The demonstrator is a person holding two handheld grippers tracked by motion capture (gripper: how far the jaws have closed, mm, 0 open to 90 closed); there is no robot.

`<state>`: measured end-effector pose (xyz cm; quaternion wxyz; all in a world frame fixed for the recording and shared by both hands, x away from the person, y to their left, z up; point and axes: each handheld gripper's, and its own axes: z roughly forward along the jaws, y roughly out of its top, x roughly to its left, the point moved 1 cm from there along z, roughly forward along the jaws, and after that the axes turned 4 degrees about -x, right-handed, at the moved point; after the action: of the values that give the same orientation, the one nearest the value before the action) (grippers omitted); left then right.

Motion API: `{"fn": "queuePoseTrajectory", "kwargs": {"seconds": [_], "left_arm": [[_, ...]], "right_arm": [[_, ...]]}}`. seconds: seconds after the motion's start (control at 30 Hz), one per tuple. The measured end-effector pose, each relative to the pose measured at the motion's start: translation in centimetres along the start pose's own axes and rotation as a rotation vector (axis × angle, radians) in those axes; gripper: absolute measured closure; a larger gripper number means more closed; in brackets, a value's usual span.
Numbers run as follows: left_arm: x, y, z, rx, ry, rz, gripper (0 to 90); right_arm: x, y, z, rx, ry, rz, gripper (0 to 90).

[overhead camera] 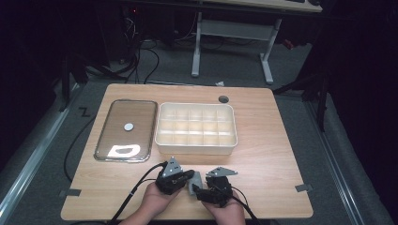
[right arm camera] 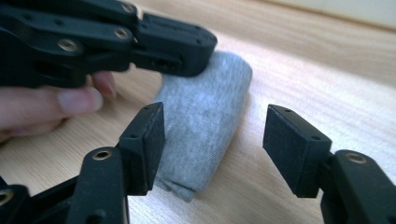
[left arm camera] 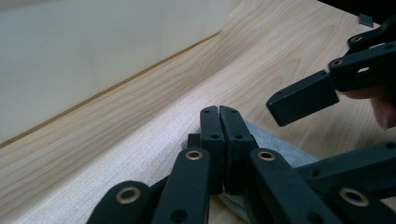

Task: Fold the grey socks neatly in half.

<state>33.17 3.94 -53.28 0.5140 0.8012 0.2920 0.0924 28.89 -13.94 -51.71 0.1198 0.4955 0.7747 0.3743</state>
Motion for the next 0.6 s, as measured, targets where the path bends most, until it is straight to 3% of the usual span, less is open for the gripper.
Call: {"fn": "queuePoseTrajectory", "kwargs": {"seconds": [0.23, 0.33, 0.43, 0.5, 0.6], "left_arm": [[-0.3, 0.4, -1.0, -0.022, -0.013, 0.008, 81.9], [-0.6, 0.9, -2.6, -0.041, -0.006, 0.053, 75.2], [-0.1, 0.9, -4.8, -0.044, 0.045, 0.107, 67.5], [0.6, 0.4, -6.2, -0.030, 0.100, 0.136, 62.6], [2.3, -1.0, -7.9, -0.007, 0.160, 0.114, 54.8]], "right_arm": [[-0.3, -0.3, 0.4, 0.011, 0.021, 0.007, 38.8], [-0.3, -0.4, 0.4, 0.017, 0.030, 0.006, 40.0], [-0.4, -0.4, 0.3, 0.028, 0.034, 0.003, 40.9], [-0.4, -0.3, 0.2, 0.033, 0.036, 0.003, 40.9], [-0.5, -0.2, 0.3, 0.034, 0.037, -0.008, 41.4]]}}
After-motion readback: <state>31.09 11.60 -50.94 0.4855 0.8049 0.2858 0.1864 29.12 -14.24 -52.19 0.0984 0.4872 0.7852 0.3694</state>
